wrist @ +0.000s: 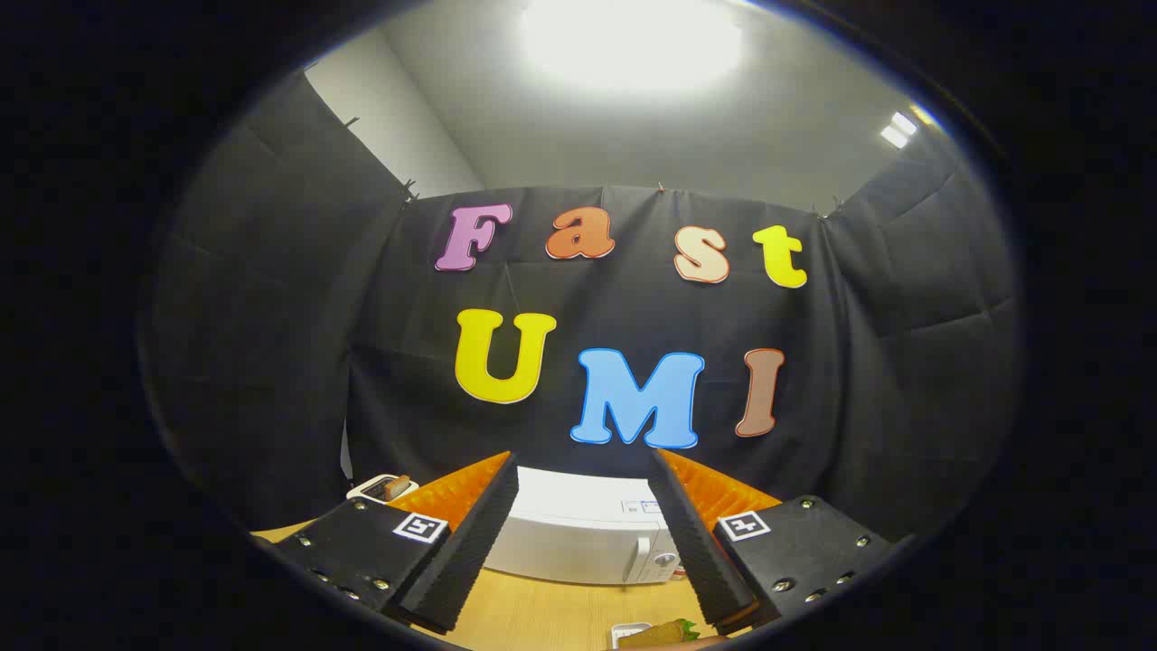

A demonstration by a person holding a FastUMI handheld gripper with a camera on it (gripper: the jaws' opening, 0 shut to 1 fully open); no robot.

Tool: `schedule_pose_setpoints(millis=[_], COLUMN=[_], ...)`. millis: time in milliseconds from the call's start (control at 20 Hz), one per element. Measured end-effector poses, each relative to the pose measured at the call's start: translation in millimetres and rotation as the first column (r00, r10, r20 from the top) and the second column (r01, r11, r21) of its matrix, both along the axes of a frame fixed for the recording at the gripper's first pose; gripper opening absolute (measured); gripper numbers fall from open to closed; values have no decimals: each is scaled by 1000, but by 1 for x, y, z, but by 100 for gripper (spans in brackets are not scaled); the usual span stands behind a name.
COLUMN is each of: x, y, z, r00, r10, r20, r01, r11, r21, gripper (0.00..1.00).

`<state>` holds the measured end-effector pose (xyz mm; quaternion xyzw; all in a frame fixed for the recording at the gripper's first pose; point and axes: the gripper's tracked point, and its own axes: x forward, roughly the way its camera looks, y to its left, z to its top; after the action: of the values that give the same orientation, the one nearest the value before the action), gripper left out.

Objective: Open the microwave, put the food inside, and close the microwave door.

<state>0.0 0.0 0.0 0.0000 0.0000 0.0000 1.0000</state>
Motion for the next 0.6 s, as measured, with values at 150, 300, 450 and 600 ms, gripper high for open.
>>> schedule_pose_setpoints(millis=[150,300,450,600], x=[1,3,3,4], y=[3,3,5,5], z=[-4,-3,-4,-2], r00=[1000,1000,1000,1000], r10=[2,-1,5,7], r20=[-9,-10,-11,-7], r01=[-2,1,-6,-7], r11=[1000,1000,1000,1000], r21=[-9,-15,-5,-5], gripper=[93,93,94,93])
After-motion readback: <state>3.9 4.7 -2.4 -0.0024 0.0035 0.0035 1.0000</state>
